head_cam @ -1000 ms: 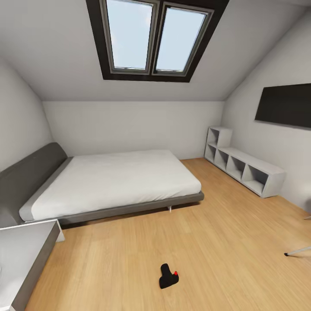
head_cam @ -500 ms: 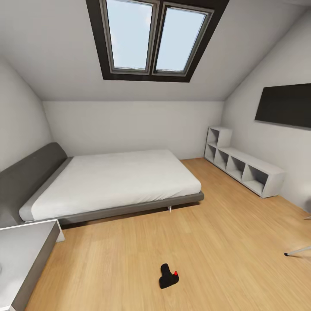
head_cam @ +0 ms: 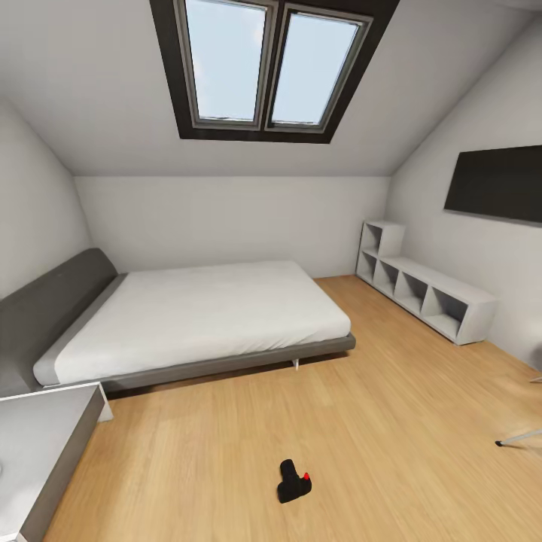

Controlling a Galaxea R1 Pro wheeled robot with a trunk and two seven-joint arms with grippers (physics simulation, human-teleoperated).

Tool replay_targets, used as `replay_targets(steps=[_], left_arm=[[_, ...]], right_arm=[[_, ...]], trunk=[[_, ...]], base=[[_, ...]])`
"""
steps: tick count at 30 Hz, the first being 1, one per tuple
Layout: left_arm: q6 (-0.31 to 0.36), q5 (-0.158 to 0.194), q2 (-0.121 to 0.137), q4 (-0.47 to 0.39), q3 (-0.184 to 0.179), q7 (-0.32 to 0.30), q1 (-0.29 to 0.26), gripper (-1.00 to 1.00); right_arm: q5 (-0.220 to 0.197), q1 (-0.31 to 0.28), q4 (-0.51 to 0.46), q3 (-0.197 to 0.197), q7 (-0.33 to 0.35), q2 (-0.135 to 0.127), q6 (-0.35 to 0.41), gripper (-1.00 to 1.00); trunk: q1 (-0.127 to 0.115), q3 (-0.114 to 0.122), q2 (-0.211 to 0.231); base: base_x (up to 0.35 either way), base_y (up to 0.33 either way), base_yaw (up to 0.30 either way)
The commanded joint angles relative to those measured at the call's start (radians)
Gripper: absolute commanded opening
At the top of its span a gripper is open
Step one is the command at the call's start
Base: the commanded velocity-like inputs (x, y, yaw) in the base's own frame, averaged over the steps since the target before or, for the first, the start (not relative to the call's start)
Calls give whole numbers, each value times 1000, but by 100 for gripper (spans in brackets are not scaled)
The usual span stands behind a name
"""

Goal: Attach the digital camera to the camera tripod in the bedroom.

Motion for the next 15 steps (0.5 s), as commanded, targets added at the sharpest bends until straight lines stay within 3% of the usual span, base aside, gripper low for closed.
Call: replay_targets(steps=[1,7,15], left_arm=[[1,0,0,-1,-1,0,0,100],[1,0,3,-1,-1,1,0,100],[1,0,8,-1,-1,2,0,100]], right_arm=[[-1,0,0,0,1,0,-3,100],[-1,0,0,0,1,1,-6,100],[-1,0,0,0,1,7,-38,100]], trunk=[[0,-1,0],[0,-1,0],[0,-1,0]], base=[[0,0,0],[0,-40,0],[0,-238,0]])
